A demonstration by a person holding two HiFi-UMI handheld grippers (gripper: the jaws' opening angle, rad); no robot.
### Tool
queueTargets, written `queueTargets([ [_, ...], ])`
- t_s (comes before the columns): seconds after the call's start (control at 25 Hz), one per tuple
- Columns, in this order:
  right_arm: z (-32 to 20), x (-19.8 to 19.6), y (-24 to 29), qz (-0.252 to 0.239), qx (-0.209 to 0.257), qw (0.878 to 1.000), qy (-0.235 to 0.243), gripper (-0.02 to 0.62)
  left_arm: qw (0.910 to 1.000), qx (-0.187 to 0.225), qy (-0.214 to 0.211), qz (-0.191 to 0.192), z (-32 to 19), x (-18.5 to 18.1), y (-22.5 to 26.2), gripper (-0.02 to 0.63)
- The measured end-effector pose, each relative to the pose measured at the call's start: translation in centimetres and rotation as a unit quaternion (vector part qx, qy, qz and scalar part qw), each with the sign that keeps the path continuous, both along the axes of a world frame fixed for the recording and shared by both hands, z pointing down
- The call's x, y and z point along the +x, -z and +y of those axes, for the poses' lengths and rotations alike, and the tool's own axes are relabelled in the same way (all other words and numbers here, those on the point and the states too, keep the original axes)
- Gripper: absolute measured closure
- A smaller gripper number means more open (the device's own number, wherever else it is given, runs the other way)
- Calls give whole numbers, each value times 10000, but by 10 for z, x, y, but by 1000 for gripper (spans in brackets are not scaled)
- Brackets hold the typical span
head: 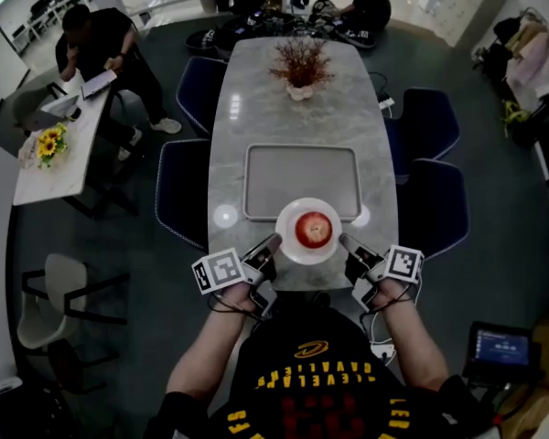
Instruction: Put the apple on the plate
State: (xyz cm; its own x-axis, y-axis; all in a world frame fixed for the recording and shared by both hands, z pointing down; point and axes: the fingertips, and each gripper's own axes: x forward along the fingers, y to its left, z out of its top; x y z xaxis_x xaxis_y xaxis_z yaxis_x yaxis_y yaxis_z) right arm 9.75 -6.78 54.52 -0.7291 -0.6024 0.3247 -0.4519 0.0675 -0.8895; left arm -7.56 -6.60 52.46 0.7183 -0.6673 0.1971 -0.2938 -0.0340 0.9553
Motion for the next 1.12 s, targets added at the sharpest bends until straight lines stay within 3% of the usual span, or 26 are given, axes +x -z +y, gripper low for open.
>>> queueTargets([
  [0.36, -17, -10, 49, -411, 563, 9976, -53, 571, 9990, 348, -117, 264, -23, -8, 41, 588],
  [0.64, -64, -6, 58, -647, 567, 9963, -76, 571, 9993, 333, -44, 180, -71, -4, 47, 588],
  [1.12, -90, -4, 53, -534, 573, 9969, 36, 571, 9994, 201, 109, 249, -86, -4, 45, 588],
])
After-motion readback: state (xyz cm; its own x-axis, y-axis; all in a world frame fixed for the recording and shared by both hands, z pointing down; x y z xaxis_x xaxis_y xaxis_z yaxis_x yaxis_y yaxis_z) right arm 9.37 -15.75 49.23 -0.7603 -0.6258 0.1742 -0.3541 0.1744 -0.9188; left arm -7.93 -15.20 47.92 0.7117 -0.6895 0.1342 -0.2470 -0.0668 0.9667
